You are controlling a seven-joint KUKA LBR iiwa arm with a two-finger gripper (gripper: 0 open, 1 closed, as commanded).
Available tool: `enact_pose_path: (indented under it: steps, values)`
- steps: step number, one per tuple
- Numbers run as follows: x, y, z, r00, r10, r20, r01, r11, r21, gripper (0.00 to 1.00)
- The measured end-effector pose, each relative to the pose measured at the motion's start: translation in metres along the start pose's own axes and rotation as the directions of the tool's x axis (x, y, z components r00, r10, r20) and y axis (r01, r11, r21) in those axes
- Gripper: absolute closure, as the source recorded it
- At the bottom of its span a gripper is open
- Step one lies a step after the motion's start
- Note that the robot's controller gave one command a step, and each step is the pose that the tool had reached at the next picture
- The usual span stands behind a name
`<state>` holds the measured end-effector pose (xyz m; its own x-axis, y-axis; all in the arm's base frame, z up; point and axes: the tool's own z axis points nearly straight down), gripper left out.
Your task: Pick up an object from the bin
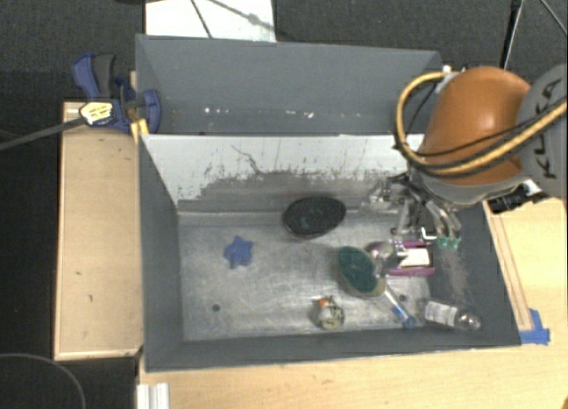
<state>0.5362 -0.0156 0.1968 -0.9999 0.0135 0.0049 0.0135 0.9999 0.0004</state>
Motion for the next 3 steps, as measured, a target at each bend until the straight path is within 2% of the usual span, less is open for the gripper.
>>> enact_pose_path:
  steps: [1, 2, 3]
  values:
    - [0.029, -0.026, 0.127, 1.0, 0.007, 0.017, -0.007, 1.0, 0.001, 0.0]
    - [0.027, -0.026, 0.122, 1.0, 0.004, 0.023, -0.004, 1.0, 0.001, 1.0]
    - [0.008, -0.022, -0.045, 1.0, 0.007, 0.017, -0.007, 1.0, 0.001, 1.0]
